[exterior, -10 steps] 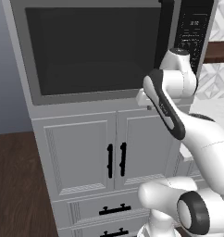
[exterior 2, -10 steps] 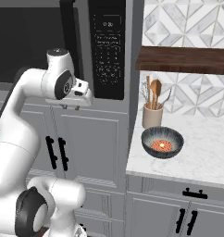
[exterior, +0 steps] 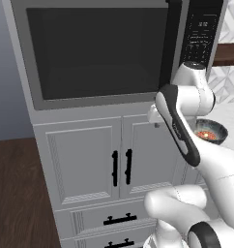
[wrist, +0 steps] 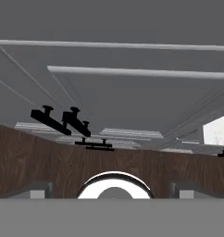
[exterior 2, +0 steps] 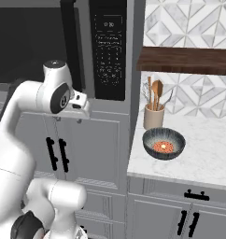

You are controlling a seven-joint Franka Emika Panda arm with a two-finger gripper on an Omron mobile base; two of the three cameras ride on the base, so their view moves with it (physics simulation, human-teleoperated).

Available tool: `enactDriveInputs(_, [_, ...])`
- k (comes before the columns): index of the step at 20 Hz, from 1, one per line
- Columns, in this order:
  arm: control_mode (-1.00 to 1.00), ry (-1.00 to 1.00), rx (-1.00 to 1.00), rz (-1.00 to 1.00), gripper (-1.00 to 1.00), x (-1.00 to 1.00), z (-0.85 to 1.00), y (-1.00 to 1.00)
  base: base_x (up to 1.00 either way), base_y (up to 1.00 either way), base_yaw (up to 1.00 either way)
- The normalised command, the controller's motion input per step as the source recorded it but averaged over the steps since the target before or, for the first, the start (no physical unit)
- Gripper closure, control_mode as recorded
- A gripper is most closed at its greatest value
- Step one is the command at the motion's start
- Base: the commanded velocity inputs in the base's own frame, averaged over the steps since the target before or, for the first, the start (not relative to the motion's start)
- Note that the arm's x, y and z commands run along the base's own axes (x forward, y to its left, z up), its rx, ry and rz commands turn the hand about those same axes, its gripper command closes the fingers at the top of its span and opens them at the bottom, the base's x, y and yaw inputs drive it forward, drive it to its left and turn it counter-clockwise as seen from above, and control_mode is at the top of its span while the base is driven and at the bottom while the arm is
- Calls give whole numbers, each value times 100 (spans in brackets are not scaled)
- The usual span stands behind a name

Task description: Open the microwave, place the bowl with waffle inside the microwave, then close the microwave door and turn it on.

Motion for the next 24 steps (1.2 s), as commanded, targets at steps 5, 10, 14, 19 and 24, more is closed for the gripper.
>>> enactDriveInputs(5, [-100, -4, 0, 0, -100, -66, -47, 3, 0, 0, 0])
enactDriveInputs(10, [-100, 0, 0, 0, -100, -48, -25, 1, 0, 0, 0])
enactDriveInputs(14, [100, 0, 0, 0, -100, -9, -3, 1, -7, 0, 1])
enactDriveInputs(19, [100, 0, 0, 0, -100, 0, 0, 0, 0, -24, 18])
enactDriveInputs(24, [100, 0, 0, 0, -100, 0, 0, 0, 0, -49, 27])
